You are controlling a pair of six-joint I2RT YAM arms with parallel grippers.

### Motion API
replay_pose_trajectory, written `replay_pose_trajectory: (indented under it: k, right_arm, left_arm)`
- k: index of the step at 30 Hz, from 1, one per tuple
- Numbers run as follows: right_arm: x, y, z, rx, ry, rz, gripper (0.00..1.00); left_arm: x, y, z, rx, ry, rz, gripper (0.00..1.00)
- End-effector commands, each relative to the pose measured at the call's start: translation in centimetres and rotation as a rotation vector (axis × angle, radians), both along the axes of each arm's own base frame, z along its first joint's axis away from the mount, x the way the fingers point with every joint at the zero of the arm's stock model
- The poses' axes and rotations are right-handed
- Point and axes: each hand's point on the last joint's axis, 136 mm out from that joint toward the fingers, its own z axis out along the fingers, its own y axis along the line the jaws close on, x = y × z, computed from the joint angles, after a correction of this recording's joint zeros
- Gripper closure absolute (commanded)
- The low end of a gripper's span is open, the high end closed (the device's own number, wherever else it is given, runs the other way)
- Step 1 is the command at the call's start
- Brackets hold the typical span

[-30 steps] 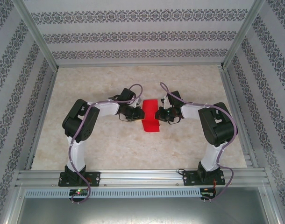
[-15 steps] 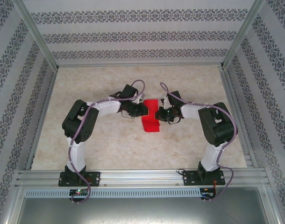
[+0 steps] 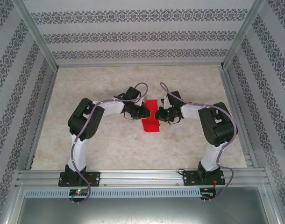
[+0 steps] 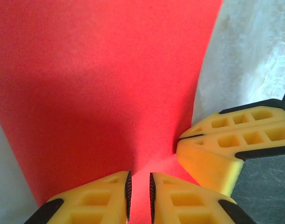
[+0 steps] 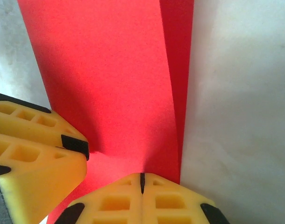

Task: Fold a paper plane with a square sheet of paper (fold left side to right side)
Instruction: Hold the square sheet of paper at the center of the table.

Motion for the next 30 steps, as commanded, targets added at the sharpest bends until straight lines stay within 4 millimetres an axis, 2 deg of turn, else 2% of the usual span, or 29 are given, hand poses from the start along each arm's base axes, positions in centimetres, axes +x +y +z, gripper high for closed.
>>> replay_pose_trajectory:
  k: [1, 8, 12, 17, 21, 25, 30]
  right_arm:
    - [-3.0, -1.3, -2.6, -0.074, 0.125, 0.001, 0.96]
    - [0.2, -0.9, 3.5, 0.047, -0.008, -0.02, 0.97]
    - [1.9, -0.5, 5.0, 0.078, -0.045, -0.03, 0.97]
    - [3.9, 0.9, 4.8, 0.123, -0.051, -0.034, 0.97]
    - [5.0, 2.1, 3.8, 0.126, -0.039, -0.019, 0.97]
    - [5.4, 2.7, 2.0, 0.116, -0.001, -0.013, 0.97]
    - [5.1, 2.3, -0.4, 0.069, 0.054, -0.023, 0.97]
  left_arm:
    - [-1.7, 0.9, -2.0, 0.067, 0.045, -0.017, 0.78]
    - [-2.3, 1.6, -3.3, 0.12, 0.072, -0.014, 0.78]
    - [-2.3, 1.6, -3.5, 0.128, 0.074, -0.012, 0.79]
    - [-2.4, 1.5, -3.5, 0.13, 0.073, -0.013, 0.79]
    - [-2.3, 1.4, -3.4, 0.129, 0.073, -0.017, 0.79]
    - [-2.3, 1.2, -3.3, 0.127, 0.071, -0.022, 0.79]
    - [-2.1, 0.9, -2.8, 0.119, 0.059, -0.027, 0.79]
